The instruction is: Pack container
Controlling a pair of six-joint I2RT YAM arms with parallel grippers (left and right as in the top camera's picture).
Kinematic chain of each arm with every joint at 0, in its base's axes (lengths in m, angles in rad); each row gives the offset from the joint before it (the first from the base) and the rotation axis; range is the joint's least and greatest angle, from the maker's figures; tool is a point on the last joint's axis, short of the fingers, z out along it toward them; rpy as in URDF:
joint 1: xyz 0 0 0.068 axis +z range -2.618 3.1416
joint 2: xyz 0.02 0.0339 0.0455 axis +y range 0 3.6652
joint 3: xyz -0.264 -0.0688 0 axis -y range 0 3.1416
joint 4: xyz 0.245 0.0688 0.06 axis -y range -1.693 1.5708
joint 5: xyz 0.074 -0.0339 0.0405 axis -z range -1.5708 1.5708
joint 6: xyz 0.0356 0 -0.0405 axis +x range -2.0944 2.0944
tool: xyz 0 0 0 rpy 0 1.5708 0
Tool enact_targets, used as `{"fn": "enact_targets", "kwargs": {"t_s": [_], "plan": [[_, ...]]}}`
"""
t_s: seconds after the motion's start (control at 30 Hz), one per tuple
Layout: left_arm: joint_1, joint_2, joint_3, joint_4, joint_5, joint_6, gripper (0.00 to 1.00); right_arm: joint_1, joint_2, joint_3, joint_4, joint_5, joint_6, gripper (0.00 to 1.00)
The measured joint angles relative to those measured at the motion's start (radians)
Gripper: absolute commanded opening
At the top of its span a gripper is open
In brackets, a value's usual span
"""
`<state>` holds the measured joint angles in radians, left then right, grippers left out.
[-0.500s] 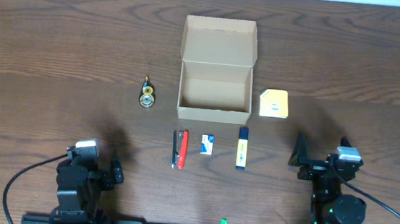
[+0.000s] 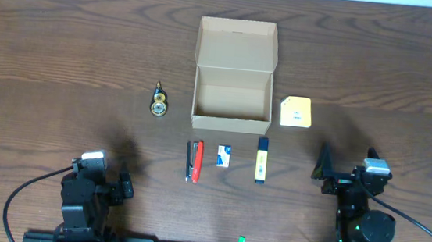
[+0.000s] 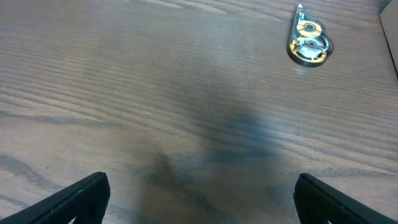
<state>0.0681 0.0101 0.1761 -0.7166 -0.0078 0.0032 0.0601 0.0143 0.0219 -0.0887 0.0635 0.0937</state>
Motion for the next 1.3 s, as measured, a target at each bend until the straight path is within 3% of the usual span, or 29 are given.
{"fn": "enact_targets", "kwargs": {"t_s": [1.13,1.3], "plan": [[0.0,0.0,0.0,0.0,0.0,0.0,0.96,0.0,0.001,0.0,0.0,0.0,0.0,0.99],[0.0,0.0,0.0,0.0,0.0,0.0,0.96,0.0,0.066,0.034,-0.014,0.014,0.0,0.99]]}}
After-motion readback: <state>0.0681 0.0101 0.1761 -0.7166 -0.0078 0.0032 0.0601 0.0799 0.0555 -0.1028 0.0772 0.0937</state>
